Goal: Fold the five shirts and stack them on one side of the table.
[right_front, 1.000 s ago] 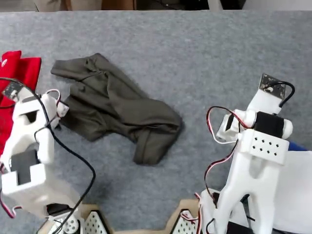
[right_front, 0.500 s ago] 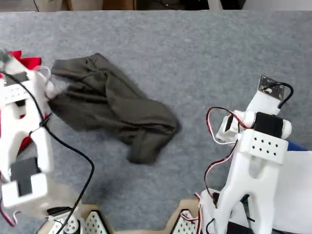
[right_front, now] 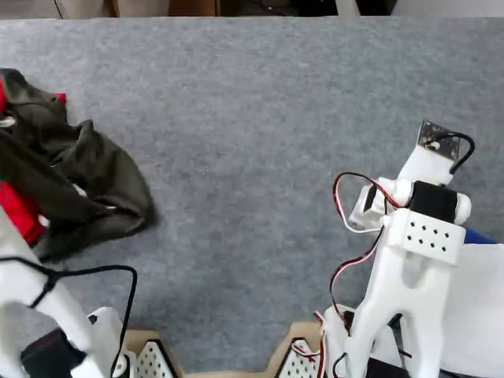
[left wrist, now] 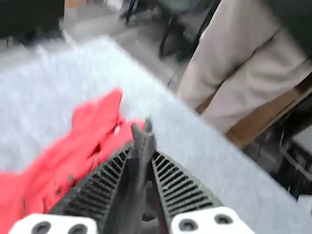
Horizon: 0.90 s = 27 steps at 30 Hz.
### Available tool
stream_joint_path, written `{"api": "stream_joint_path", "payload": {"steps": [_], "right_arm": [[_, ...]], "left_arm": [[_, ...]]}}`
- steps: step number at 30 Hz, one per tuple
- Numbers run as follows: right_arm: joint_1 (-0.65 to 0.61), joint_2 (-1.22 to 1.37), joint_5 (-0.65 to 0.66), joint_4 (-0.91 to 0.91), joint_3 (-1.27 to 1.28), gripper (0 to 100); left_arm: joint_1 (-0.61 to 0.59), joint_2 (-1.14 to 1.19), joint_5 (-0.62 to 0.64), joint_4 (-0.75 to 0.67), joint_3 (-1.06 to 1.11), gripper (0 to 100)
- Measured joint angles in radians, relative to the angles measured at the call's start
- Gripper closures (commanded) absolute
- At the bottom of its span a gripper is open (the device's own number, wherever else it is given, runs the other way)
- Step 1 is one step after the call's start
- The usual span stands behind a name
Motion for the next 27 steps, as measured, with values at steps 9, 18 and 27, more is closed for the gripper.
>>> {"api": "stream_joint_path", "payload": {"steps": [9, 18, 27], "right_arm": [[0.000, 0.000, 0.000, -0.029, 0.000, 99.3], [0.112, 0.000, 0.000, -0.054, 0.000, 99.3], [0.313, 0.000, 0.150, -0.100, 0.000, 99.3]], "left_arm": [[0.264, -0.014, -0.008, -0.121, -0.052, 98], [0.689, -0.002, -0.008, -0.184, -0.084, 98], [1.069, 0.054, -0.009, -0.064, -0.051, 98]]}}
